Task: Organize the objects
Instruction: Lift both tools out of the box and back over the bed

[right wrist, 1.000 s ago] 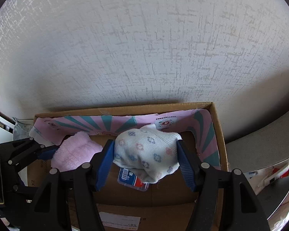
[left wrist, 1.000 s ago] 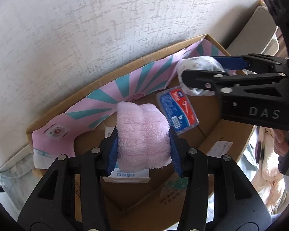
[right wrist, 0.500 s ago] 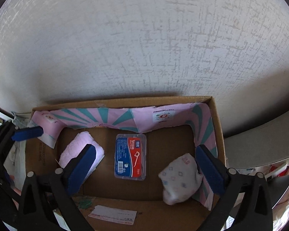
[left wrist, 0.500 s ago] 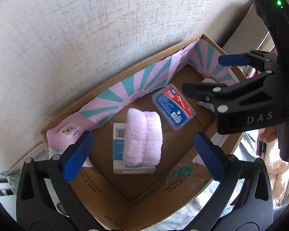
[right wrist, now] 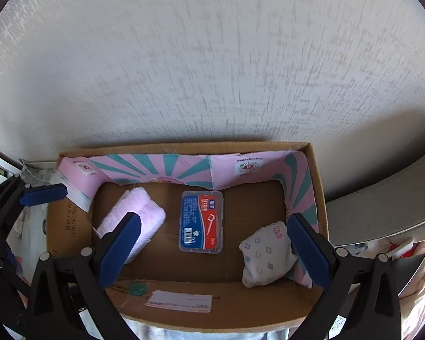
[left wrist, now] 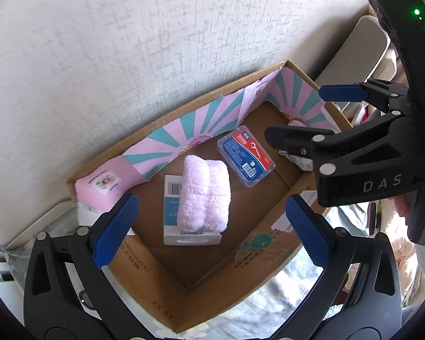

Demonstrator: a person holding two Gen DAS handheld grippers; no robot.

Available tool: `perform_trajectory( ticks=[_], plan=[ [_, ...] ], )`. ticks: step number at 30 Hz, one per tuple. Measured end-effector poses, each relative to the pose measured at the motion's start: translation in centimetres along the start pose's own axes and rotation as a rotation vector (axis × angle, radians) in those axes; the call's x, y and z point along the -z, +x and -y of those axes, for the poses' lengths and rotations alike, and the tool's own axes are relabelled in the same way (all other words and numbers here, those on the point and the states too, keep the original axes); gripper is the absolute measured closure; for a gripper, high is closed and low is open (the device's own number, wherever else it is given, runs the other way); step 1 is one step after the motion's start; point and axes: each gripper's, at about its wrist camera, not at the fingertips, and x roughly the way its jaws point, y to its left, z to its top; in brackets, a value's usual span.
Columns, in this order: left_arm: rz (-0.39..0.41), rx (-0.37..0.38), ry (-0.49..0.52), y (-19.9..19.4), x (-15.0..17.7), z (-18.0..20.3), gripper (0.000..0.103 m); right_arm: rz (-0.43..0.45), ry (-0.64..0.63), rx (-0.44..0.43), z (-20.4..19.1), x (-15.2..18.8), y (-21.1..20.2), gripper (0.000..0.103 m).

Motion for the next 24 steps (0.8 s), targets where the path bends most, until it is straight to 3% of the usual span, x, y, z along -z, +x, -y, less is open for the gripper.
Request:
perform_trajectory(
  ticks=[6, 12, 24],
  plan=[
    [0.077, -0.021, -0.034, -3.9, 0.6, -1.1, 0.0, 0.043, -0.06, 0.043, -2.6, -0.3, -3.2, 0.0],
    [0.181, -0.051, -0.068, -8.8, 2.0, -2.5, 0.0, 0.116, -0.082, 0.014, -5.9, -0.5, -6.5, 0.0],
    [0.339, -0.133, -0.205, -18.5, 7.7, -6.3, 0.0, 0.319, -0.17, -0.022, -13.2, 1.8, -14.0, 0.0]
  ],
)
